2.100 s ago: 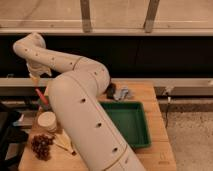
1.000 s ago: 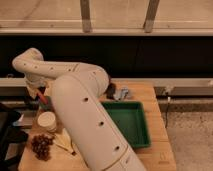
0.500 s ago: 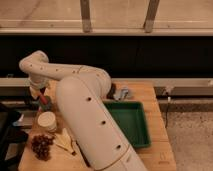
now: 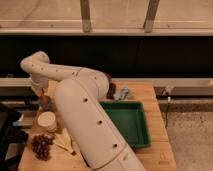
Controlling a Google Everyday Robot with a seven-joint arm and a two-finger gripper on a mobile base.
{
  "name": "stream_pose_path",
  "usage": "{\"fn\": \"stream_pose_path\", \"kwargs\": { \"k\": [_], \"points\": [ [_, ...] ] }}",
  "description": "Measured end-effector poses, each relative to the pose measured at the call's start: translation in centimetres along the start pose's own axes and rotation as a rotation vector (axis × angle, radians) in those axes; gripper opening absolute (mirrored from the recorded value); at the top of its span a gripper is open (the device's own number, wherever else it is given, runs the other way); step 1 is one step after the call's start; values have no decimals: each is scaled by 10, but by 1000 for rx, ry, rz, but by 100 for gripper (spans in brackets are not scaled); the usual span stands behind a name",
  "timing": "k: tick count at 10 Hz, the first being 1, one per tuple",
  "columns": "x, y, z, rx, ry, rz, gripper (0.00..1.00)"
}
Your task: Place pepper in paper cup
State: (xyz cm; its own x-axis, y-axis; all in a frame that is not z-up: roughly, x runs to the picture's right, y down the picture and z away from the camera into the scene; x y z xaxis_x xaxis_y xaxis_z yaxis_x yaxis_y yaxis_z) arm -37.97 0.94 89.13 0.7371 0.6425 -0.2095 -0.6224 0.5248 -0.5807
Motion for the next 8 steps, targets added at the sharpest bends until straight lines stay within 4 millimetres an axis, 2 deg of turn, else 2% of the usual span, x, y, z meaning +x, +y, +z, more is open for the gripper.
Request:
{"fn": "stream_pose_path", "kwargs": {
  "k": [2,3,5,8],
  "points": [
    [5,-1,-2,3,7,2,6],
    [7,-3,-8,9,12,9,1],
    [4,0,-29,26,53,14,0],
    [-5,3,-76,63,83,14,0]
  ]
}}
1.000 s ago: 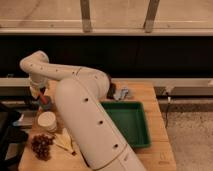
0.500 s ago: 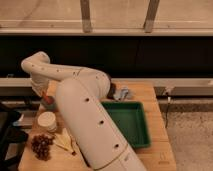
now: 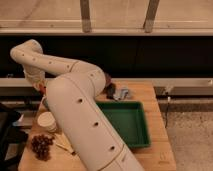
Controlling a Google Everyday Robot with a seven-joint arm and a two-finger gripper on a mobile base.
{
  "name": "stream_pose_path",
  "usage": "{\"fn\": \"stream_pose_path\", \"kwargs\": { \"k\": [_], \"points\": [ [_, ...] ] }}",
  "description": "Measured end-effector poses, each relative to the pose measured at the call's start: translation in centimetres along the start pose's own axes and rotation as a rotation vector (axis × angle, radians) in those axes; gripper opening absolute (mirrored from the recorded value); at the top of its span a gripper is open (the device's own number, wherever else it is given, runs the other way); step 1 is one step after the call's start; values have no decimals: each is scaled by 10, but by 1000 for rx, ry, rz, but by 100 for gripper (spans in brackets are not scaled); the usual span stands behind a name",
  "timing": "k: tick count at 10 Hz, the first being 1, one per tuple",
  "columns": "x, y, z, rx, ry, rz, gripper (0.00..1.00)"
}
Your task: Place pepper in paper cup
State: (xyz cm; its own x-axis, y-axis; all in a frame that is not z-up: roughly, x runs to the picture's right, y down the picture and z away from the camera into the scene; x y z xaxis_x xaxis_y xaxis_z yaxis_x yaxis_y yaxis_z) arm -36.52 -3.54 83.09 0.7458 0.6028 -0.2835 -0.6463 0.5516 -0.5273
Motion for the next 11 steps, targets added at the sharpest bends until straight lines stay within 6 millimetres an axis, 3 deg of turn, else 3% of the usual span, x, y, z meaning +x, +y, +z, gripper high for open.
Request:
{"fn": "stream_pose_path", "kwargs": {
  "k": [3,6,9,11],
  "points": [
    [7,4,-42,41,1,14,0],
    [43,3,-74,86,-20,69,0],
    [78,29,-76,68,-55,112,0],
    [79,46,-57,18,-83,117,0]
  ]
}}
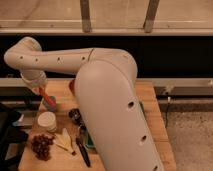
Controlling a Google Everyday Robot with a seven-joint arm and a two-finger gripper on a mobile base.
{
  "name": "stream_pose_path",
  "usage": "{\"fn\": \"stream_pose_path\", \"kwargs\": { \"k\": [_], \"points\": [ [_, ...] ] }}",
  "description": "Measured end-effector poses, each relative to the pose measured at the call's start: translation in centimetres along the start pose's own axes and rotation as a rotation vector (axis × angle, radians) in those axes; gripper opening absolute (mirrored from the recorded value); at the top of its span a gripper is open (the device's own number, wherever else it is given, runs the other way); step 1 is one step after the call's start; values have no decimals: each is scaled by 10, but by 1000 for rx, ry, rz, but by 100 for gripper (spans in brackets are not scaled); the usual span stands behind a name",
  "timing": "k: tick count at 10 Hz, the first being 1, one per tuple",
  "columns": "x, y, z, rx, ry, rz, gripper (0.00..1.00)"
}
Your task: Place pepper in paper cup
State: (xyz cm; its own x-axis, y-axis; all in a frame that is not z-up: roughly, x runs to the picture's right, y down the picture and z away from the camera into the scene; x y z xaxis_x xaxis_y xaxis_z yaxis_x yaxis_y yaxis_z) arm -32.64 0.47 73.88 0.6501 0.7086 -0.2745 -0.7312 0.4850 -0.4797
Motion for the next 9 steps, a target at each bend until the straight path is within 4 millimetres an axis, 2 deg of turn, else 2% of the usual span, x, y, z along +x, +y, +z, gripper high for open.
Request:
{"fn": "stream_pose_path", "kwargs": {
  "k": [2,5,9],
  "points": [
    [-4,13,21,-70,-18,0,0],
    [-8,29,42,-143,-7,-10,0],
    [5,40,55,-193,25,15,0]
  ]
}}
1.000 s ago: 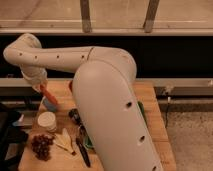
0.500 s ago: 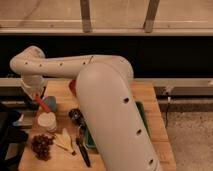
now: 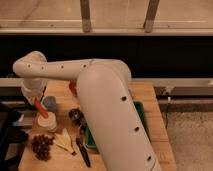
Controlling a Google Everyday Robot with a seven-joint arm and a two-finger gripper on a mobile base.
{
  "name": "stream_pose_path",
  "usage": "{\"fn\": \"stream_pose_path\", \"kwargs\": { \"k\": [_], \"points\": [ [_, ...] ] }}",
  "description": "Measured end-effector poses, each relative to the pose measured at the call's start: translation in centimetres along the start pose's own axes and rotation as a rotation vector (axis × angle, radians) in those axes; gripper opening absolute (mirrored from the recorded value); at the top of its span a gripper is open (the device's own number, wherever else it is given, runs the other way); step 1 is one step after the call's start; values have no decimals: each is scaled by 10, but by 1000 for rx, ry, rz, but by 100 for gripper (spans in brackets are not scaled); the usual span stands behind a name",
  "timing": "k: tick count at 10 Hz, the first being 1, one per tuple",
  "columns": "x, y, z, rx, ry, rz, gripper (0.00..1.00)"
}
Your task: Place pepper in paper cup
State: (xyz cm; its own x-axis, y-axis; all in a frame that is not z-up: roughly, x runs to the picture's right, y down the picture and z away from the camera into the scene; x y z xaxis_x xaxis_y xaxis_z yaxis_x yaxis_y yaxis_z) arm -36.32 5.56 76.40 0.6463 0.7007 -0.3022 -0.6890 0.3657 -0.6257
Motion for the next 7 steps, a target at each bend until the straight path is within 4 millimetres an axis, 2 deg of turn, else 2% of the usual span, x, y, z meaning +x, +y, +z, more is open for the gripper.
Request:
{"fn": "stream_pose_path", "kwargs": {
  "k": [2,3,4,7],
  "points": [
    [13,-2,4,6,47,30,0],
    [24,-2,7,7,70,51,5],
    [30,-5,7,9,79,66,12],
    [41,-8,8,9,96,93,43]
  ]
}}
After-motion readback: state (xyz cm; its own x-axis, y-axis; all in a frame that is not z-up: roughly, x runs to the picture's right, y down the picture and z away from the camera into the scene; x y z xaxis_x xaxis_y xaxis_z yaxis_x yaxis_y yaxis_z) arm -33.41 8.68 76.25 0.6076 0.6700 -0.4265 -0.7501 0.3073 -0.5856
